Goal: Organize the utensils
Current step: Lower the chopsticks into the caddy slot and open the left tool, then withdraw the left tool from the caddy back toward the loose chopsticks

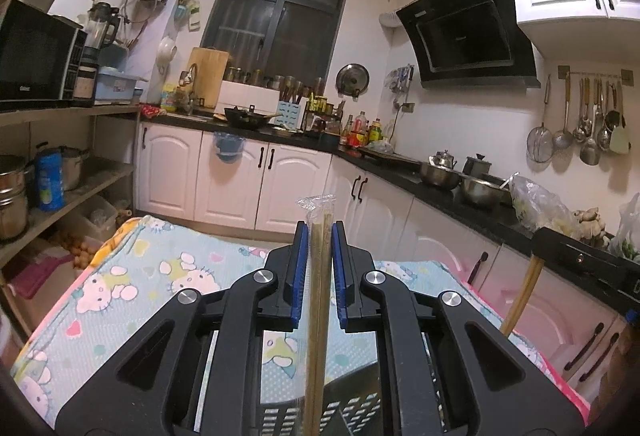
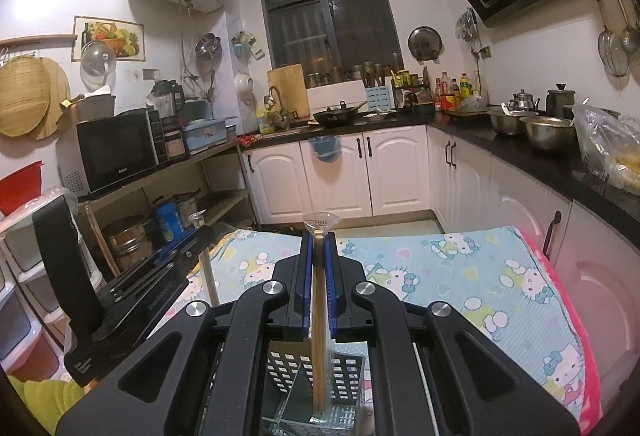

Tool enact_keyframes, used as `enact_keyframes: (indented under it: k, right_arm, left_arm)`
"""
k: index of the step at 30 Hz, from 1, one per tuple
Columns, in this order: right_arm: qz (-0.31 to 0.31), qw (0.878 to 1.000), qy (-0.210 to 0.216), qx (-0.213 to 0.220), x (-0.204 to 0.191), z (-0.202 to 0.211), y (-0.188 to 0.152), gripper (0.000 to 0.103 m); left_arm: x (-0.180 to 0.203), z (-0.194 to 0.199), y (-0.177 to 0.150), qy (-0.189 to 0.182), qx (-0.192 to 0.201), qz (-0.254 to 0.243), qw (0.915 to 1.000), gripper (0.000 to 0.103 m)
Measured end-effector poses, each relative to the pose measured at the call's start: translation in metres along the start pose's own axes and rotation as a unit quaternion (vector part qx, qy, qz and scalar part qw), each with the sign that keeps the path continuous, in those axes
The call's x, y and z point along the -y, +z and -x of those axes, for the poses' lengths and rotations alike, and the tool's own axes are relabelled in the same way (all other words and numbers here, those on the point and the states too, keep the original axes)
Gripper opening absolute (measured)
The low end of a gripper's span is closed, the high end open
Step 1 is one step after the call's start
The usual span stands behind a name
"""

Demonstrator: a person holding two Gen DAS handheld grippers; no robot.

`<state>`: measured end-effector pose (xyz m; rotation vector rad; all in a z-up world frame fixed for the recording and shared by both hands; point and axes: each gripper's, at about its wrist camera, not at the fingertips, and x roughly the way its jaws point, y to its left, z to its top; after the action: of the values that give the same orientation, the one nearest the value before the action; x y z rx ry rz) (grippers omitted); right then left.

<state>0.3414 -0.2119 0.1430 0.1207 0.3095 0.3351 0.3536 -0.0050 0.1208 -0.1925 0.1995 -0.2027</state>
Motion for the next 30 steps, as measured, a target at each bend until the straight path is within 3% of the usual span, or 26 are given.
enact_keyframes:
  k: [7,10,20,30]
  right_arm:
    - [-0.006,1.0,0.0,-0.007,0.0,-0.006,-0.012,0.007]
    - [-0.009,1.0,-0.001,-0.013,0.0,-0.008,-0.019,0.007]
    - [-0.011,0.999,-0.004,-0.036,0.0,0.001,-0.036,0.007]
    - [-0.015,0.998,-0.002,-0.057,0.002,0.012,-0.047,0.025]
  left_arm:
    - [-0.003,0.01,-0.009,0.0,-0.02,-0.006,0.9998,0.006]
    - [-0.005,0.011,-0.012,0.018,-0.041,-0.016,0.9989,0.009]
    - [-0.009,0.02,-0.018,0.017,-0.089,0.0,0.9959,0.029]
    - [-0.011,0.041,-0.022,0.021,-0.117,0.014,0.9928,0.049]
